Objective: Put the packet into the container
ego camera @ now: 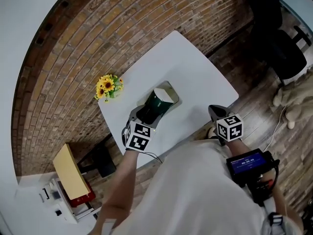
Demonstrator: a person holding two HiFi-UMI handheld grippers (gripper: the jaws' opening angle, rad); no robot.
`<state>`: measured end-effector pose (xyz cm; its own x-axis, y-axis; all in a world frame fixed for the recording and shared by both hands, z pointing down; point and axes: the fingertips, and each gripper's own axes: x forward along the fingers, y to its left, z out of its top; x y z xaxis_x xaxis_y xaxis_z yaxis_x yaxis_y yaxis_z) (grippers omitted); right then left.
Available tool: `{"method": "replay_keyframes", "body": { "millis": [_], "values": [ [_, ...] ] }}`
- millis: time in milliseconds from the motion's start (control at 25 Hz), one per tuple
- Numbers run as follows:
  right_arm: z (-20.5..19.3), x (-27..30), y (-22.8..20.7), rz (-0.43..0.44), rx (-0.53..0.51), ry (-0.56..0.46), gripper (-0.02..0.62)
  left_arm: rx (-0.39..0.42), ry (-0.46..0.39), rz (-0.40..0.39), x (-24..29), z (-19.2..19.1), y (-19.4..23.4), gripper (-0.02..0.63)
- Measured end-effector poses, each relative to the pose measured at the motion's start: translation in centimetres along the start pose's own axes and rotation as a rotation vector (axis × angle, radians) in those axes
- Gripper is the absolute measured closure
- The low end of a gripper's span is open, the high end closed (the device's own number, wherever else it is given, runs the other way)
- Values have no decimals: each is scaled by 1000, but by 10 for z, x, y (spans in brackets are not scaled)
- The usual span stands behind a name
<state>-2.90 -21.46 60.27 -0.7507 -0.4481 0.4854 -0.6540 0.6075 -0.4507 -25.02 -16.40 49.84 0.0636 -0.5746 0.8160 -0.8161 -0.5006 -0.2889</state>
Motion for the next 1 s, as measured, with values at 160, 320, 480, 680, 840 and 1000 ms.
{"method": "replay_keyframes", "body": {
  "millis": [160, 320, 480, 680, 840, 1000],
  "values": [
    [-4, -12, -11, -31, 20, -6, 589, 142, 68, 32, 17, -6, 14, 330],
    [-11, -27, -28, -80, 46, -5, 589, 240, 117, 16, 39, -11, 17, 330],
    [-14, -36, -38, -111, 67, -11, 589, 259, 158, -26, 61, -23, 21, 330],
    [-22, -44, -48, -148, 90, -8, 589, 227, 211, -104, 90, -35, 23, 328],
    [-26, -49, -52, -168, 106, -4, 589, 240, 250, -137, 107, -39, 22, 328],
    [-29, -53, -59, -181, 117, -5, 589, 291, 280, -154, 123, -41, 12, 327]
  ]
}}
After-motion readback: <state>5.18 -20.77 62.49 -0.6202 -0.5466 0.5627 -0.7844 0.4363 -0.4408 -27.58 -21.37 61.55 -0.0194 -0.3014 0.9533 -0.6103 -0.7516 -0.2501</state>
